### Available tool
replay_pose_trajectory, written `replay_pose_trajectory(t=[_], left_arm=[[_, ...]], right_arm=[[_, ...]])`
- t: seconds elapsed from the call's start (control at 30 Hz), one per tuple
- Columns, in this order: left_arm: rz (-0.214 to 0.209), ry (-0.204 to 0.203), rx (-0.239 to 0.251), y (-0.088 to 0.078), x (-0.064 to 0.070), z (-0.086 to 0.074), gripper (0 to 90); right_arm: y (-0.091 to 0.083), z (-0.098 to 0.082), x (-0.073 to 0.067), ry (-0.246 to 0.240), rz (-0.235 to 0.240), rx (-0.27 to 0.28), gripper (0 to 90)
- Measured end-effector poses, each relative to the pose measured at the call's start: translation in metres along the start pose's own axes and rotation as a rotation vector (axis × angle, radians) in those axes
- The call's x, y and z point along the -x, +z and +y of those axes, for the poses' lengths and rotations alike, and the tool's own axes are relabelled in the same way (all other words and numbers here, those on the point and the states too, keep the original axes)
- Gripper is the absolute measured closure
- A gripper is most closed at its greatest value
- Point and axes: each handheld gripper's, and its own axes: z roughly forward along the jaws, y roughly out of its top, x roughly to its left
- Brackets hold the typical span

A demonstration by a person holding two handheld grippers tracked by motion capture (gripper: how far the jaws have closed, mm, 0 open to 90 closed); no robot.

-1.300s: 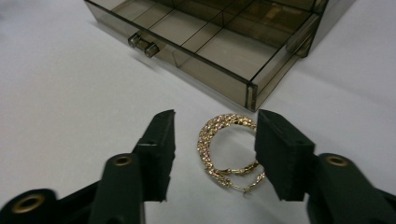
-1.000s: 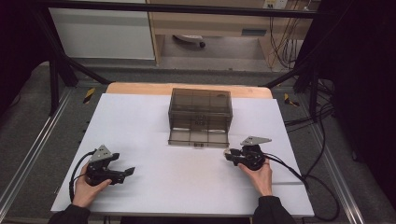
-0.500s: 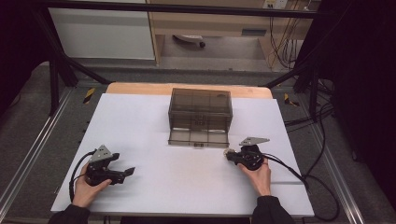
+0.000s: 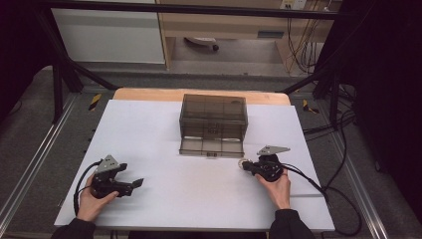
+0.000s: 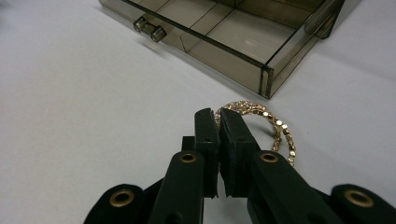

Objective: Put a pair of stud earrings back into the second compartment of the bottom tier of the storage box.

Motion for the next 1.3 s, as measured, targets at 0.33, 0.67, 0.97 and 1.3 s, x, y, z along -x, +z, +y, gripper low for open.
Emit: replay_pose_trajectory(t=[0.33, 0.67, 0.97, 1.3], left_arm=[[0.001, 0.0, -0.001, 0.0, 0.0, 0.0, 9.2], [0.004, 0.0, -0.003, 0.001, 0.001, 0.0, 9.1], [0.004, 0.003, -0.006, 0.001, 0.001, 0.0, 9.1], [0.003, 0.006, -0.01, 0.001, 0.001, -0.001, 9.1]], right_arm=[[-0.014, 0.003, -0.004, -0.011, 0.008, 0.03, 86.7], [-0.025, 0.011, -0.016, -0.041, 0.017, 0.048, 86.8], [-0.026, 0.023, -0.024, -0.056, 0.019, 0.072, 86.8], [-0.014, 0.039, -0.035, -0.075, 0.027, 0.074, 86.8]])
